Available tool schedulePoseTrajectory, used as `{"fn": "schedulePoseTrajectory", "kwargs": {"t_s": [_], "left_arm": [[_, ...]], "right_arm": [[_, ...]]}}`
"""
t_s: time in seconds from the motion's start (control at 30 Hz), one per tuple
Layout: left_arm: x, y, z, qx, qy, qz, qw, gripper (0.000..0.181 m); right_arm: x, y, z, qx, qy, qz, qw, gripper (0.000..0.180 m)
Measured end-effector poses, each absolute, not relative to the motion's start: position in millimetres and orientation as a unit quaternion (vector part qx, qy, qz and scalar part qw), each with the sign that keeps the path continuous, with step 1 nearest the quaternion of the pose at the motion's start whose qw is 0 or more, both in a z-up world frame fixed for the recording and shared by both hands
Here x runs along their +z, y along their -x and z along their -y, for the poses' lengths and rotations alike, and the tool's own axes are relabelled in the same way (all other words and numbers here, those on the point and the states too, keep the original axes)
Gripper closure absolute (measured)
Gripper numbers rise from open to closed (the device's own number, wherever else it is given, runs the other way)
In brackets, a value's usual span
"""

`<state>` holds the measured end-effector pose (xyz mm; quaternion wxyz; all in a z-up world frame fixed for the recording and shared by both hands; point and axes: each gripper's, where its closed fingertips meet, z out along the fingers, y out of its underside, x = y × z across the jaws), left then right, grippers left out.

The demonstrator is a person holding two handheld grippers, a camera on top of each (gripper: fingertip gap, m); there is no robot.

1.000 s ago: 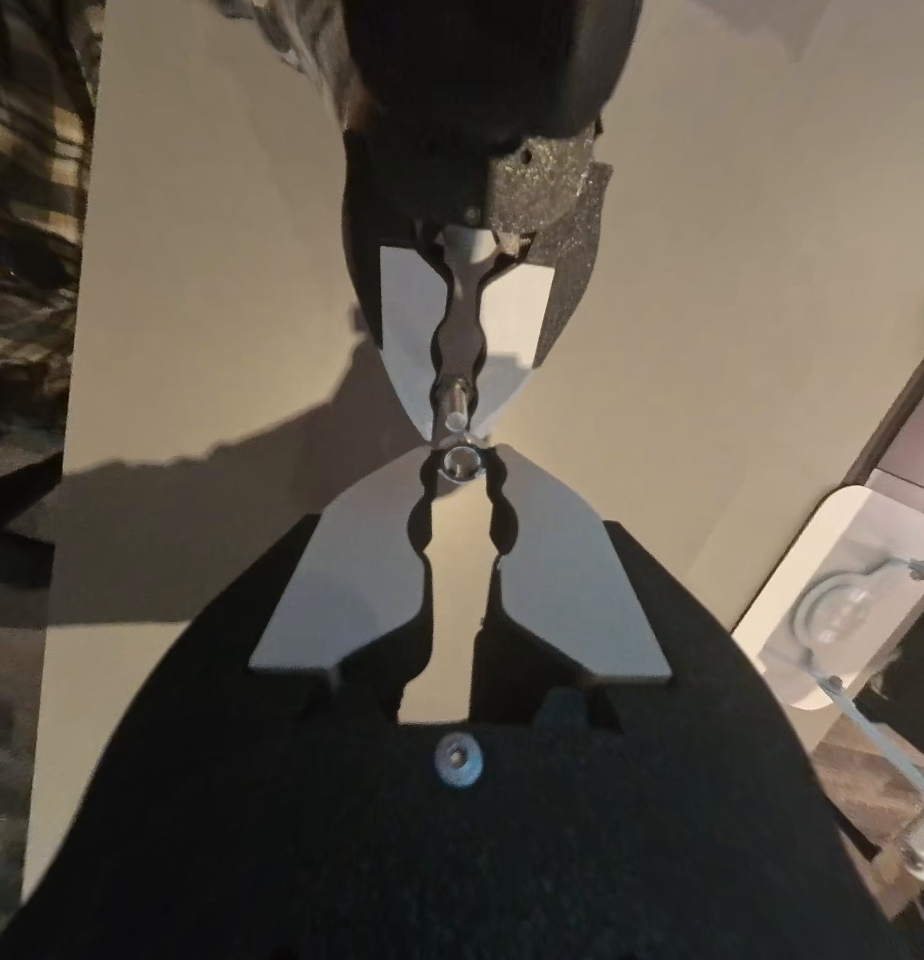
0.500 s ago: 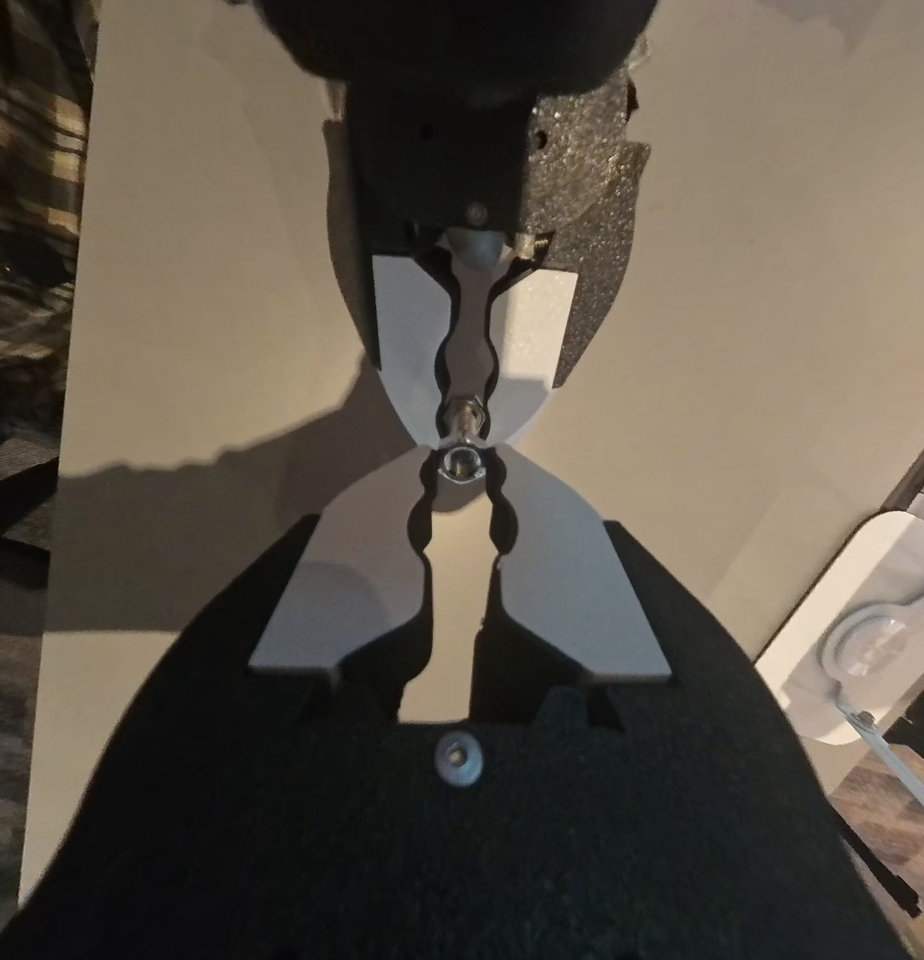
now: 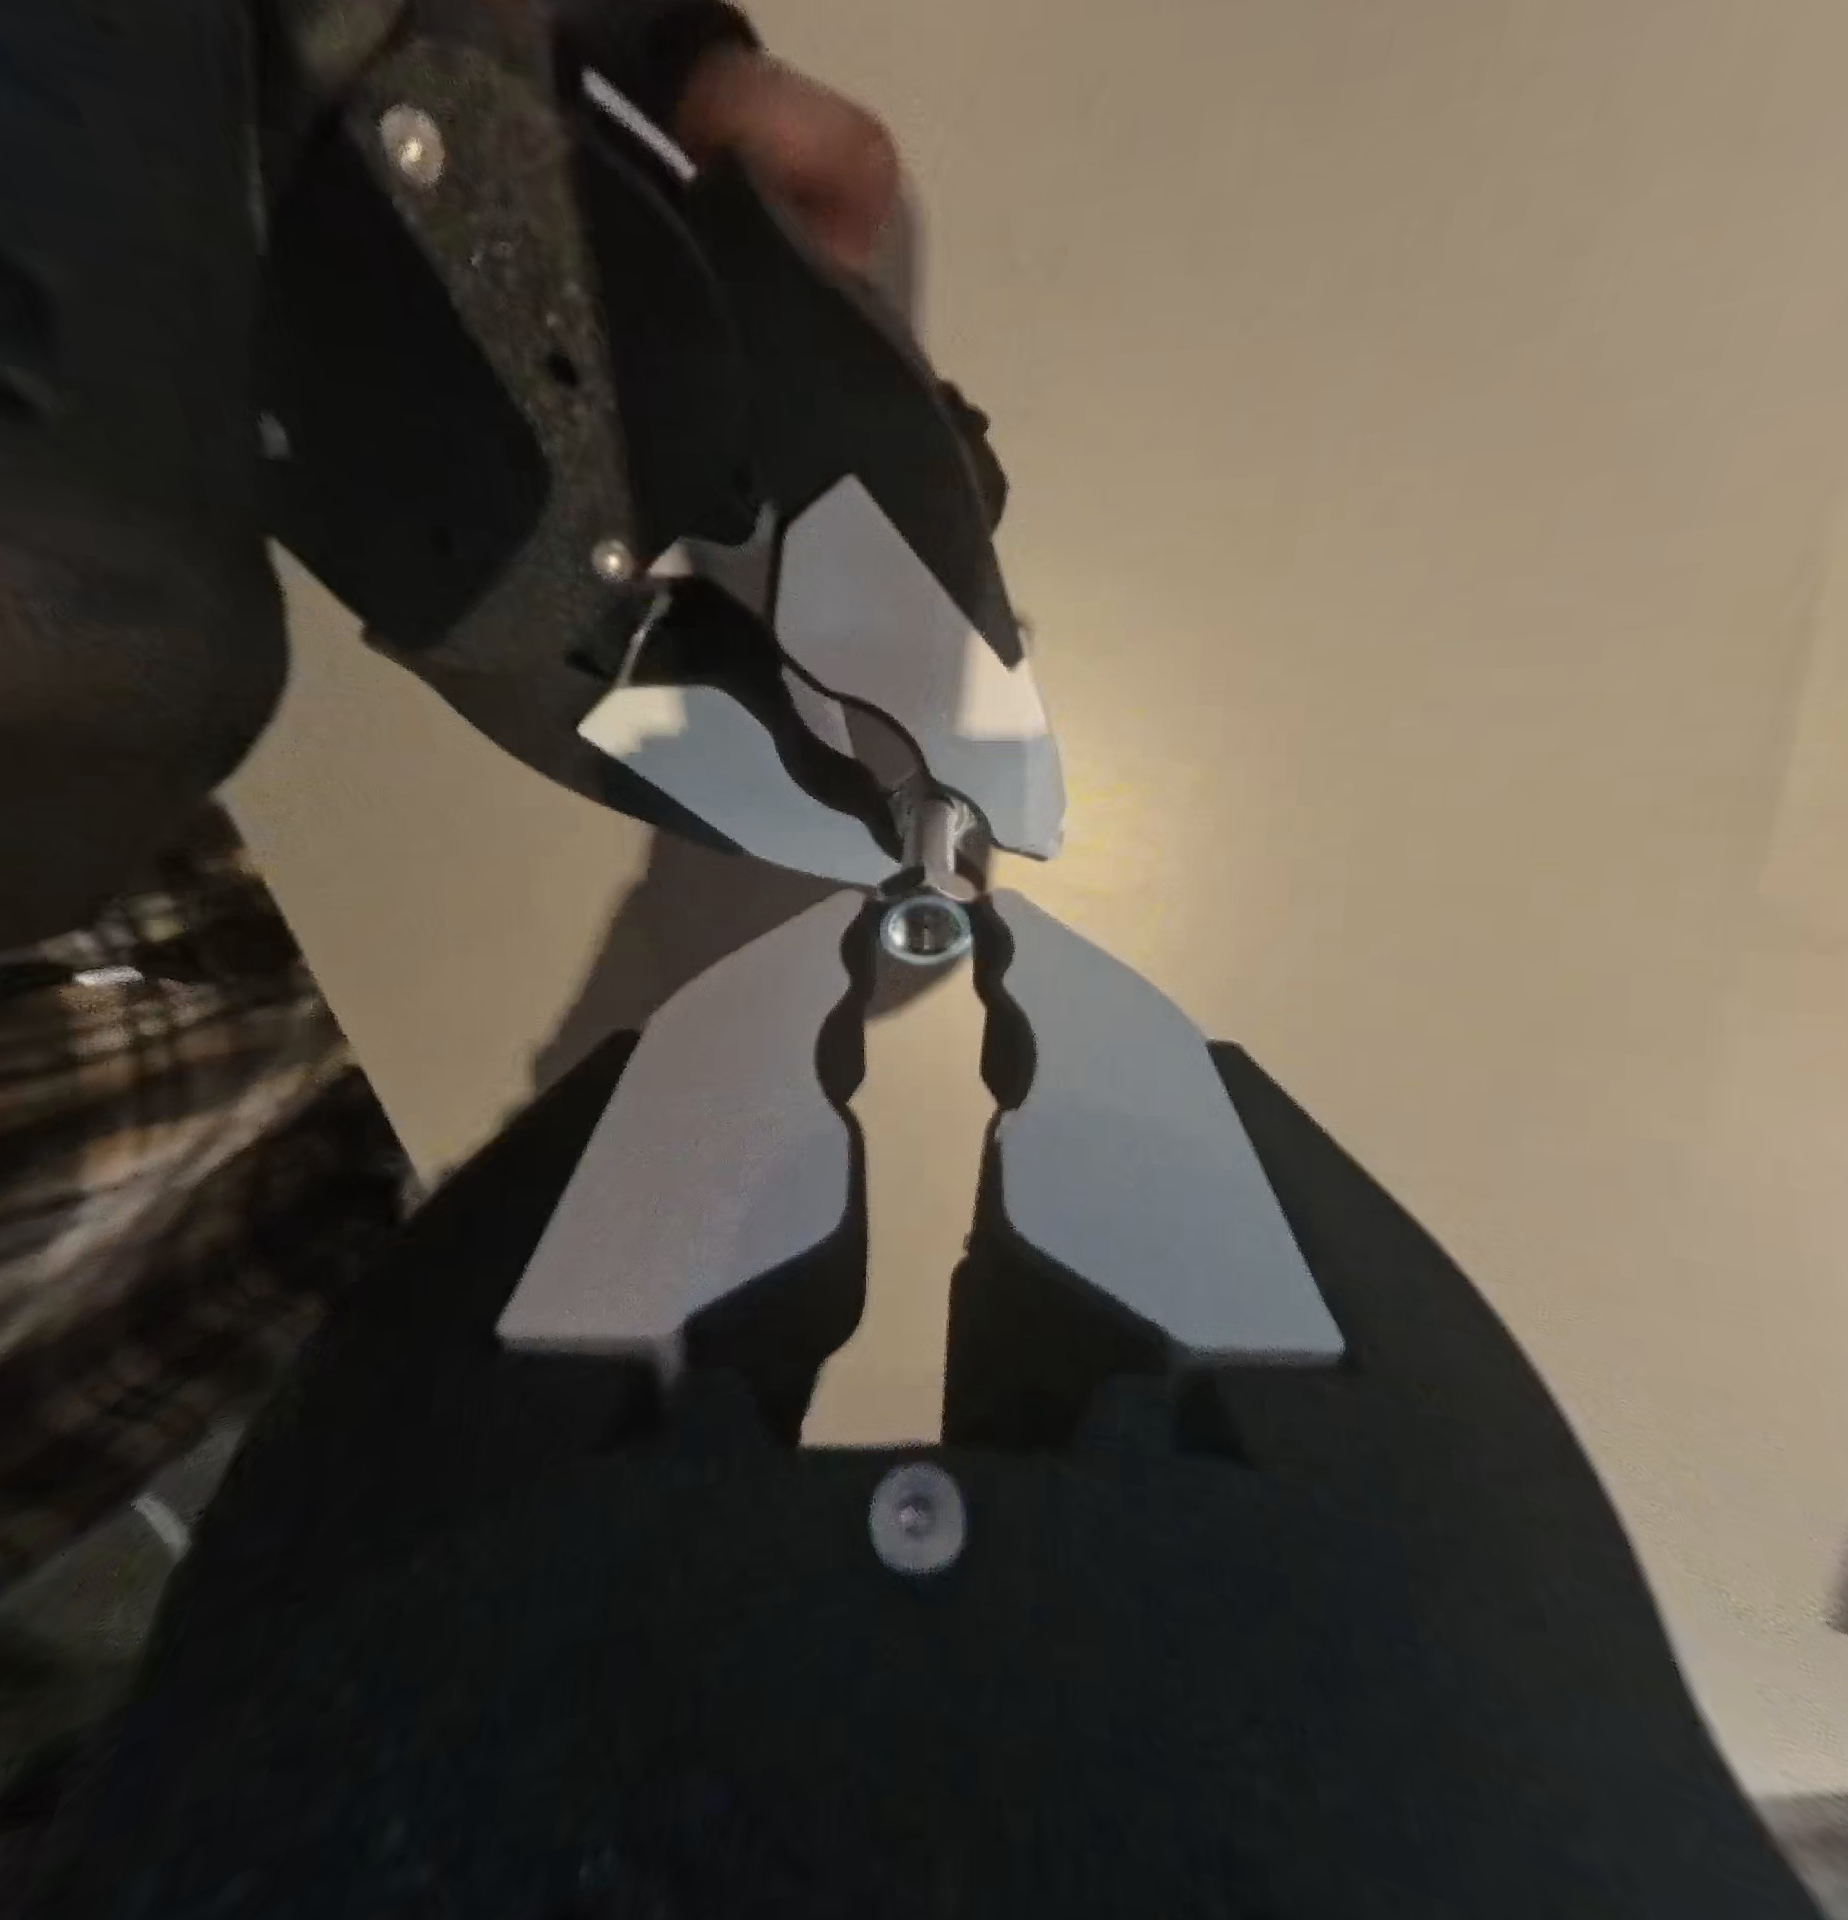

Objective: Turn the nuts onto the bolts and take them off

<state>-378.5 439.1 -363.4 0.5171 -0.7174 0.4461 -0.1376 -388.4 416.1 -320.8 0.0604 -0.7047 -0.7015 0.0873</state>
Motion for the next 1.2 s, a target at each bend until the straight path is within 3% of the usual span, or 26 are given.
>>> {"fn": "schedulePoseTrajectory", "kwargs": {"t_s": [0.03,0.8,1.2], "left_arm": [[-362,379,-439,-0.14,0.716,-0.445,0.519,0.166],[-359,378,-438,-0.164,0.714,-0.436,0.524,0.166],[-355,386,-446,-0.092,0.713,-0.428,0.548,0.166]], "right_arm": [[-320,389,-416,0.096,0.716,0.689,0.059,0.163],[-318,388,-420,0.105,0.71,0.692,0.073,0.163],[-315,391,-423,0.188,0.839,0.508,0.043,0.163]]}}
